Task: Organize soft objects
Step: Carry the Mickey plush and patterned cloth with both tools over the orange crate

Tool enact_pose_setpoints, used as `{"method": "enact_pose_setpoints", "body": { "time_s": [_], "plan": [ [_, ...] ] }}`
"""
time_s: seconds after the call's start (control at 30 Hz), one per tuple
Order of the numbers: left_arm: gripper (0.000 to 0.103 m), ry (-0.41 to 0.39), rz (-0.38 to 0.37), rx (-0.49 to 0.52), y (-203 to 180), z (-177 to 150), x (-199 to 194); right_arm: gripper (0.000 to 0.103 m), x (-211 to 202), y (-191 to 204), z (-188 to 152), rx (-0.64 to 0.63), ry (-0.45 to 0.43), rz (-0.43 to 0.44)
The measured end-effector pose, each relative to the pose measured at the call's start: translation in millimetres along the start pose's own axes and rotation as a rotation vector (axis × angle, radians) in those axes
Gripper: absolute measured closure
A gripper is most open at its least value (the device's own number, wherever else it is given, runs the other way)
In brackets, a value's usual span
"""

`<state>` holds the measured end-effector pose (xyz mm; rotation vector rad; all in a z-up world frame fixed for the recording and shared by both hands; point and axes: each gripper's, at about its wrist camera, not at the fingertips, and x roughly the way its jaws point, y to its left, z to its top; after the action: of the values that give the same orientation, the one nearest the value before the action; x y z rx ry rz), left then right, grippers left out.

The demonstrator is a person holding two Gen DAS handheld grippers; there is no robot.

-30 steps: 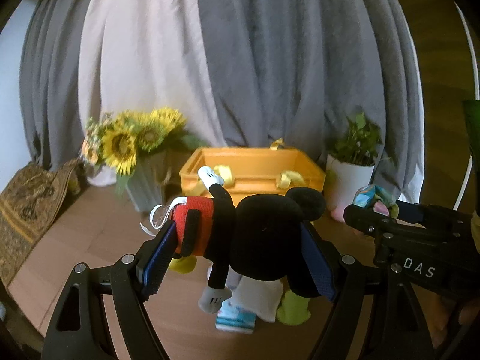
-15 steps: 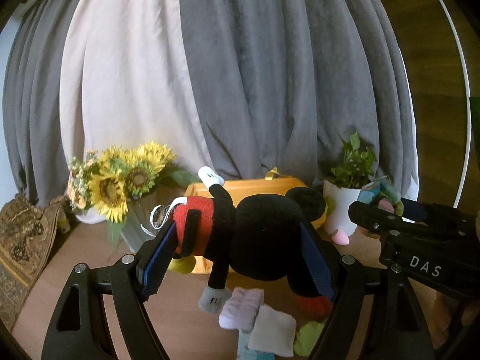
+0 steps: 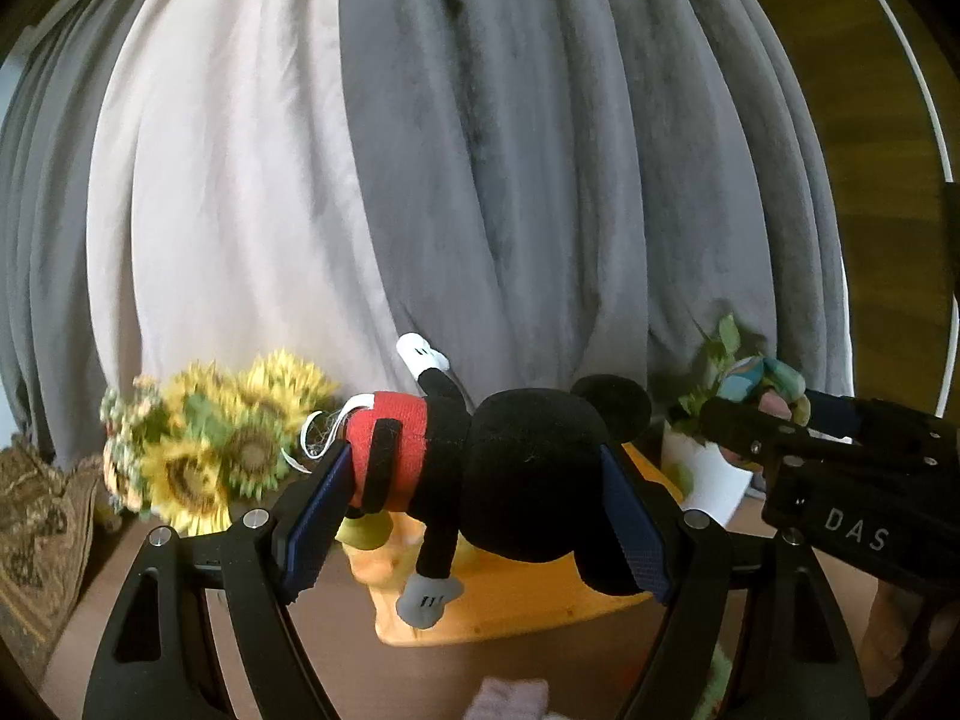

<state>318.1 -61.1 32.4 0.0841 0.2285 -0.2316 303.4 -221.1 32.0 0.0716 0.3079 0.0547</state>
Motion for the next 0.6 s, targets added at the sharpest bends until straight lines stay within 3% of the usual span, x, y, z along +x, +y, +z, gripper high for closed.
{"method": "enact_pose_setpoints", "body": {
  "time_s": [0.3,0.6],
  "plan": [
    [0.023,-0.021,0.006,0.022,6.9,15.6,43.5,0.044,46.7,-6.7,20.9,0.004,-0.003,0.02],
    [0.023,0.026,-0.006,0.044,14.4,16.0,105.1,0.044,99.1,-9.3,27.7,0.006,0.031,0.011]
  ]
}}
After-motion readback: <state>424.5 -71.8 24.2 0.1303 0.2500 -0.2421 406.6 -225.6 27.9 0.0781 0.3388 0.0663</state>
